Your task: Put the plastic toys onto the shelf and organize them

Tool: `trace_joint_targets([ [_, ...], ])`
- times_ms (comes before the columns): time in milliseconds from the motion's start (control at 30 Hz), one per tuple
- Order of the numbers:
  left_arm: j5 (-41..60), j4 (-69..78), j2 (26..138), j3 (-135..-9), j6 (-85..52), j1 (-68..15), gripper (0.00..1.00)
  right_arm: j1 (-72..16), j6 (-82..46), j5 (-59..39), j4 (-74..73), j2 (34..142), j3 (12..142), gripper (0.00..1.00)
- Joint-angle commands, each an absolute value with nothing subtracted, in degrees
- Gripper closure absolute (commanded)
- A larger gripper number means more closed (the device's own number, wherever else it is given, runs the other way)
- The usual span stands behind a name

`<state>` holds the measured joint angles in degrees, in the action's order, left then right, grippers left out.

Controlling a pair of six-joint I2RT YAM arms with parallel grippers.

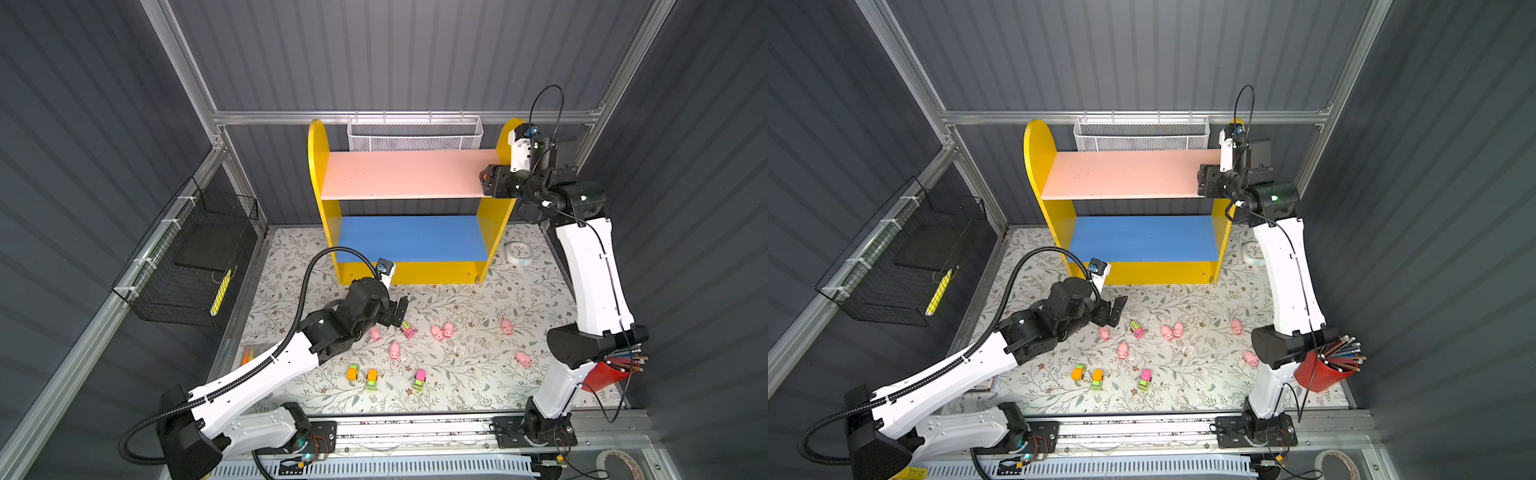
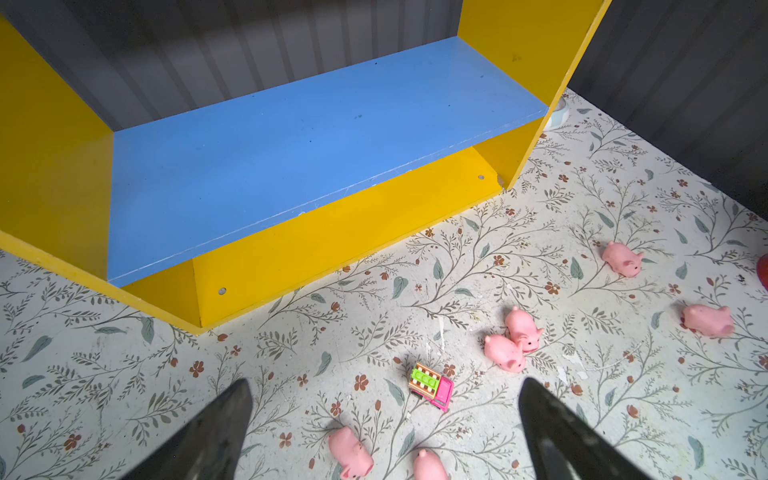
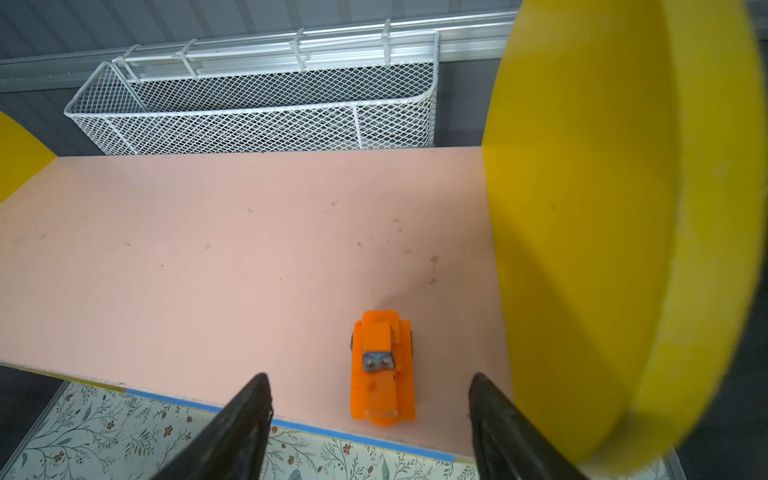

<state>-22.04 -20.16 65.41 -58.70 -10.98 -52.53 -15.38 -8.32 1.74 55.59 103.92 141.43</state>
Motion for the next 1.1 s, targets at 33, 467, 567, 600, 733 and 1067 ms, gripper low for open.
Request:
trace_joint_targets([
  [33, -21.56, -20.3, 62.54, -58.22, -12.1, -52.8, 0.0, -18.18, -7.13, 4.55, 54.01, 98.97, 135.92, 0.25],
  [467, -19.01, -23.11, 56.19, -55.17, -18.19, -52.88, 0.0, -27.37, -10.4, 9.27, 47.38, 77.05, 105.74, 0.25],
  [567, -18.48, -23.33, 54.18, -53.16, -20.22, -52.89, 0.0, -29.03, -12.02, 9.73, 47.07, 73.04, 100.17, 0.25],
  [600, -18.41, -23.49, 53.53, -52.35, -20.91, -52.91, 0.0, -29.68, -12.84, 9.95, 46.87, 71.68, 98.36, 0.25],
  [733, -18.11, -24.26, 51.14, -49.29, -23.36, -52.83, 0.0, -32.31, -15.39, 10.85, 45.98, 67.23, 90.24, 0.25],
  [1067, -20.24, -29.84, 41.71, -38.21, -31.28, -52.95, 0.0, -41.72, -25.43, 13.24, 40.21, 56.73, 66.88, 0.25],
])
